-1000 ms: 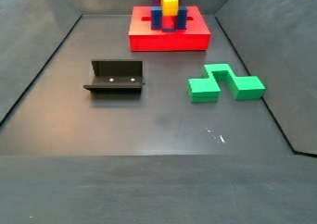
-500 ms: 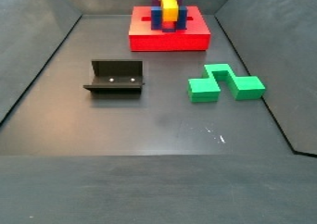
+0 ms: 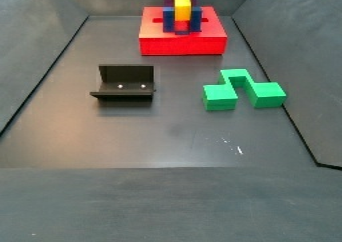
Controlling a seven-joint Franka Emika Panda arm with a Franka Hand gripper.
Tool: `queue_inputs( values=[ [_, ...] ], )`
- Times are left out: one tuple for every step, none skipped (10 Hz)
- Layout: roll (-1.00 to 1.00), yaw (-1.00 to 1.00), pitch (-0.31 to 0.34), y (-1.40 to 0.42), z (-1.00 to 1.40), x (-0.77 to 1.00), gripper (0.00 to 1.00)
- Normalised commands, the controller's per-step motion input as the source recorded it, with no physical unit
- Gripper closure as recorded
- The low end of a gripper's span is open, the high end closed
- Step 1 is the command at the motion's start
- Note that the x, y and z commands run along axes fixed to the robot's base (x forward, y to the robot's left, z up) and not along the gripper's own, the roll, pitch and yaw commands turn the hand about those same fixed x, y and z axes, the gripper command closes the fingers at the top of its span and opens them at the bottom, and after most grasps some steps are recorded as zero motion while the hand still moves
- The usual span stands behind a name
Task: Pick up the yellow object. Move up. Move to above the board. Insert the yellow object.
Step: Insert the yellow object.
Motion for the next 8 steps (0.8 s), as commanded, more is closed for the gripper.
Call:
queue_inputs(
  values=[
    [0.19, -0.11, 0.091, -0.09, 0.00, 0.10, 1.00],
    [0.14, -0.02, 0.071, -0.10, 0.00, 0.06, 1.00],
    [0.11, 0.00, 0.034, -0.05, 0.00, 0.00, 1.00],
    [0.12, 0.00, 0.006, -0.03, -0.12, 0.00, 1.00],
    [0.16, 0.00, 0.011, -0.04, -0.17, 0.00, 1.00],
    [0.20, 0.00, 0.026, -0.01, -0.19, 0.01, 1.00],
    [0.22, 0.00, 0.030, 0.00, -0.19, 0.02, 1.00],
    [0.25, 0.00, 0.043, 0.00, -0.16, 0.02, 1.00]
  ],
)
